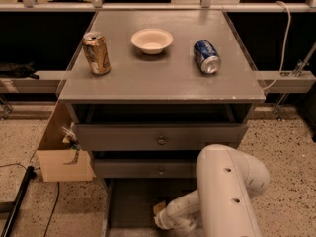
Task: Pick sponge from bottom drawer and place on counter
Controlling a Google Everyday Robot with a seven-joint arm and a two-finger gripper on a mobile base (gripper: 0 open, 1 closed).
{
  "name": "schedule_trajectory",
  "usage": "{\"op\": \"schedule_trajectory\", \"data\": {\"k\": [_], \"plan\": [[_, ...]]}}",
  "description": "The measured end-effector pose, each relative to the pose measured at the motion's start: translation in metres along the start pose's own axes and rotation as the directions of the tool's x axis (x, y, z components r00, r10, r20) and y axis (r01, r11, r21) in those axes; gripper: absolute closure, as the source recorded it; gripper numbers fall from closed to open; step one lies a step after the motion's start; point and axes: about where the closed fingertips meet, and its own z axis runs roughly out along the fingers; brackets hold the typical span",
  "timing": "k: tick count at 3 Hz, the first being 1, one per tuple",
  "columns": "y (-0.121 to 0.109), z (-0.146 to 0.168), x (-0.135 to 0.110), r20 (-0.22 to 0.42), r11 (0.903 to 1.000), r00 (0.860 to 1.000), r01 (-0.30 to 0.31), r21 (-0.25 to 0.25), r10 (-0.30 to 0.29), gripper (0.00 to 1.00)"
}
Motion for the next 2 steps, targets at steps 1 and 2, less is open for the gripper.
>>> {"op": "schedule_trajectory", "data": {"k": [1, 2], "plan": [[0.001, -0.004, -0.002, 0.000, 1.0000, 1.000, 0.000, 0.000, 0.000, 1.00], [-0.027, -0.020, -0.003, 0.021, 0.9993, 1.000, -0.009, 0.037, 0.008, 1.00]]}}
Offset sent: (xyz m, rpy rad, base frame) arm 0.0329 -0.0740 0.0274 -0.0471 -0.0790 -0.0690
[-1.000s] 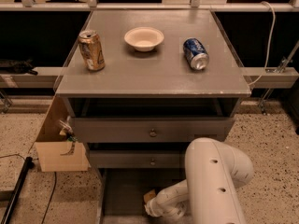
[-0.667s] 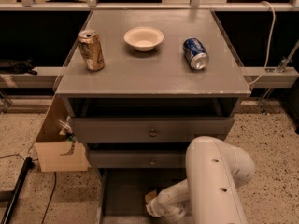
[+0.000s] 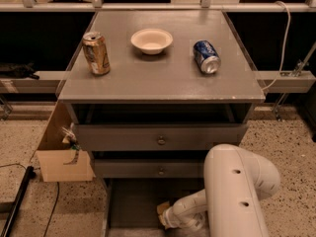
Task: Pick sponge from bottom drawer and place on counter
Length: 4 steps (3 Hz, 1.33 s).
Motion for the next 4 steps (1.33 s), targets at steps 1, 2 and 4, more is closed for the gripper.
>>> {"op": "schedule_trajectory", "data": {"k": [1, 2, 4], "plan": [[-0.066, -0.039, 0.011, 0.032, 0.9939, 0.994, -0.104, 0.037, 0.103, 1.00], [-0.107, -0.064, 0.025, 0.043, 0.9825, 0.984, -0.178, 0.056, 0.175, 1.00], [-0.139, -0.090, 0.041, 0.050, 0.9722, 0.973, -0.227, 0.059, 0.224, 1.00]]}}
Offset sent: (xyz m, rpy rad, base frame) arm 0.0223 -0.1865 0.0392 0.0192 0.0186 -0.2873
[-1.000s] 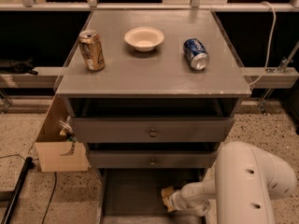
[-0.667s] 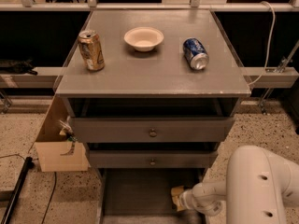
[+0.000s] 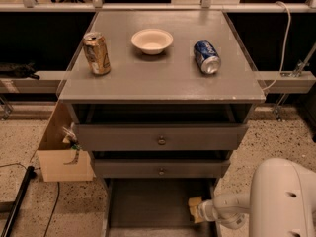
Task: Pick sponge from bottom drawer and place on counter
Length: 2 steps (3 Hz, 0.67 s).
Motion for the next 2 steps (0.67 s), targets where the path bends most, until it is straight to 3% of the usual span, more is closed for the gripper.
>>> {"op": "schedule_trajectory", "data": {"k": [1, 2], "plan": [[0.025, 0.003, 0.000, -0.011, 0.9993, 0.999, 0.032, -0.021, -0.032, 1.00], [0.037, -0.026, -0.007, 0.034, 0.9983, 0.998, 0.058, -0.003, -0.058, 1.00]]}}
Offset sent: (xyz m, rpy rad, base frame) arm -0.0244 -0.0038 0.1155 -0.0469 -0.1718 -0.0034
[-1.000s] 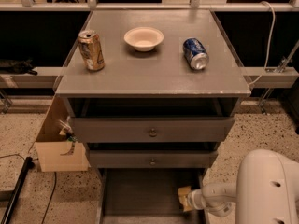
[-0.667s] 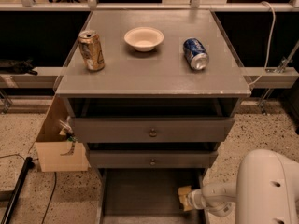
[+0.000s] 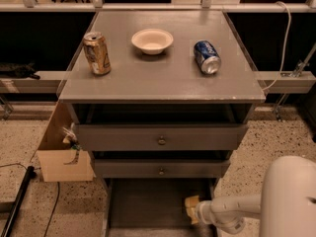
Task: Pick sponge from bottom drawer and place on counter
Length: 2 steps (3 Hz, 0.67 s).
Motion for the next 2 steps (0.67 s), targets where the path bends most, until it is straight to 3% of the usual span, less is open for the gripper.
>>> {"op": "schedule_trajectory", "data": {"k": [1, 2], "plan": [[-0.0134, -0.0766, -0.0173, 0.088, 0.9941, 0.996, 0.015, 0.108, -0.025, 1.00], [-0.0134, -0.0766, -0.0173, 0.088, 0.9941, 0.996, 0.015, 0.108, -0.025, 1.00]]}}
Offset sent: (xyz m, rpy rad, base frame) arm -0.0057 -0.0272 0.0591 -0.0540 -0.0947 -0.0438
